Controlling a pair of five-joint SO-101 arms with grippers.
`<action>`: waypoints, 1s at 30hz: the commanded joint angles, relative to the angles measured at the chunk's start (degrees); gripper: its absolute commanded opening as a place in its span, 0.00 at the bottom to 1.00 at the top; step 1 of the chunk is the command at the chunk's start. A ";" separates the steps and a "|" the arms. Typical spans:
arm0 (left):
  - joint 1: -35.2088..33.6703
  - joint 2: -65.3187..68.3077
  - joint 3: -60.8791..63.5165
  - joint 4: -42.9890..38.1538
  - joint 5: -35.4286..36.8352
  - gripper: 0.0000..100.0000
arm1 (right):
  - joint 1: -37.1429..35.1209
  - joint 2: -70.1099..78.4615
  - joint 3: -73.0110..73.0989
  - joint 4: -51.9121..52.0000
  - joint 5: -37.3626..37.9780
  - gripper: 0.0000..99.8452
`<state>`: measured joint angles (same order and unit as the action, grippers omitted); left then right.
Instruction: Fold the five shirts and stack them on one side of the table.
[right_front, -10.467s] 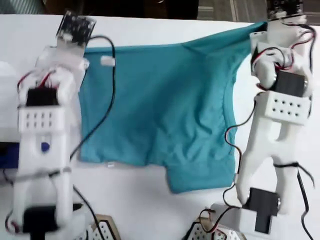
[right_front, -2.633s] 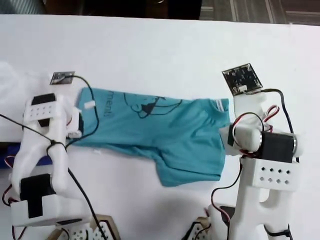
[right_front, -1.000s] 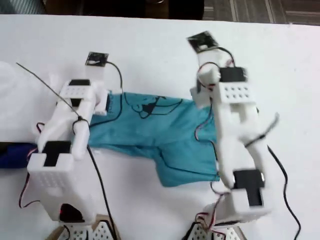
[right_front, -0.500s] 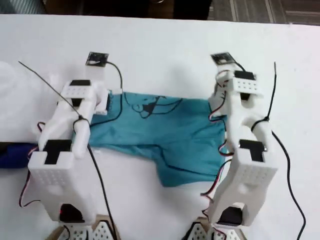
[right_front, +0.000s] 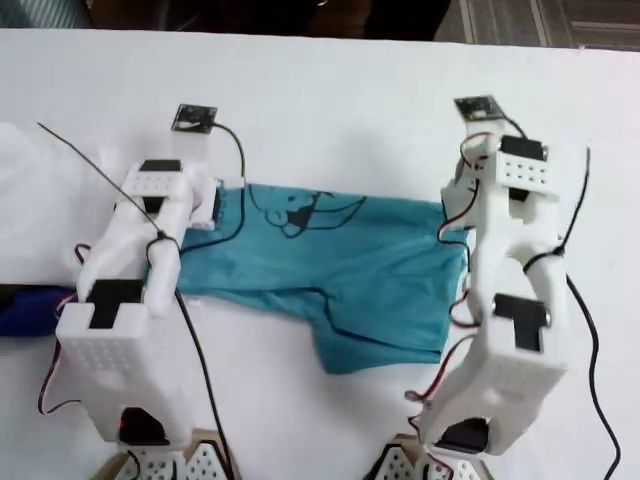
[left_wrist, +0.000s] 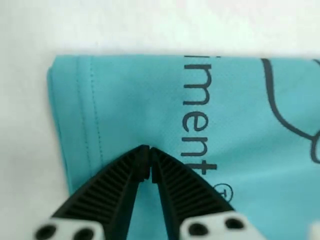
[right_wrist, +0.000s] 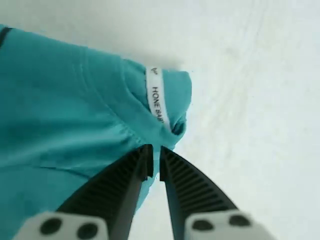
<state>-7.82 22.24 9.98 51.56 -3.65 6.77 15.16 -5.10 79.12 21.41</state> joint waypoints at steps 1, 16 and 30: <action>0.35 0.00 -1.71 -2.11 0.35 0.04 | -3.82 -11.47 -0.79 7.34 0.79 0.04; 0.35 0.00 -1.71 -2.11 0.35 0.04 | -28.97 -36.97 50.29 -8.66 8.26 0.18; 0.44 0.00 -1.80 -2.11 0.35 0.04 | -34.86 -29.76 53.63 -15.87 8.18 0.16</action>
<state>-7.82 22.24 9.98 50.86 -3.65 -27.78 -16.75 48.62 64.88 29.58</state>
